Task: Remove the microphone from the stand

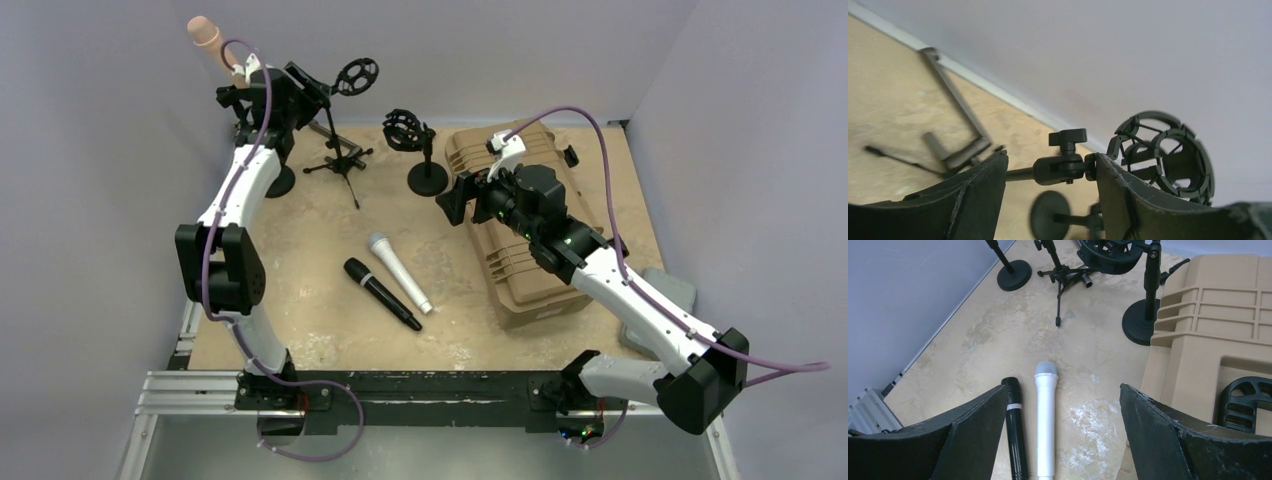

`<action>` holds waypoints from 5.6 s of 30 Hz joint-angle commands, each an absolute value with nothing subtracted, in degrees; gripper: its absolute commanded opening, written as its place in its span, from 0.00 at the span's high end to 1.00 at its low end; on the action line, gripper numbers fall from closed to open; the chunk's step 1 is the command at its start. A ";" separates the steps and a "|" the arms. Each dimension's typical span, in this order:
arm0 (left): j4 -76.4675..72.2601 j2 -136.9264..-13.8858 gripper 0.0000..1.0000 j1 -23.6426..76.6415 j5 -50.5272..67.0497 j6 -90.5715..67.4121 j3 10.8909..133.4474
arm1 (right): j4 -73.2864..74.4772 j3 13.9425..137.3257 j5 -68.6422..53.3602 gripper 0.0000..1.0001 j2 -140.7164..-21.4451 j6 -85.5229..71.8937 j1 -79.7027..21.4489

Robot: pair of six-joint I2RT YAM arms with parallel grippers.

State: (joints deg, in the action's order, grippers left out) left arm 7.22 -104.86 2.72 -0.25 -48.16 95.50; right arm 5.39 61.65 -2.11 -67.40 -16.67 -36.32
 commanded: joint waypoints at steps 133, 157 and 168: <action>32.74 -57.13 0.43 15.91 -37.75 -33.34 72.03 | -2.61 58.87 -9.63 0.19 -68.27 -18.76 -38.96; 37.92 -32.98 0.00 15.93 -37.46 -16.08 74.53 | -20.77 91.01 9.63 0.15 -95.91 -13.73 -58.32; 38.61 -28.39 0.00 15.92 -39.45 -17.47 72.06 | -23.78 110.43 13.75 0.16 -113.77 -2.64 -64.39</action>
State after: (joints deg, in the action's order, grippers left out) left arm 38.83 -29.67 15.84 -36.91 -18.37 73.06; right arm -21.78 101.16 8.84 -108.90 -8.60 -61.98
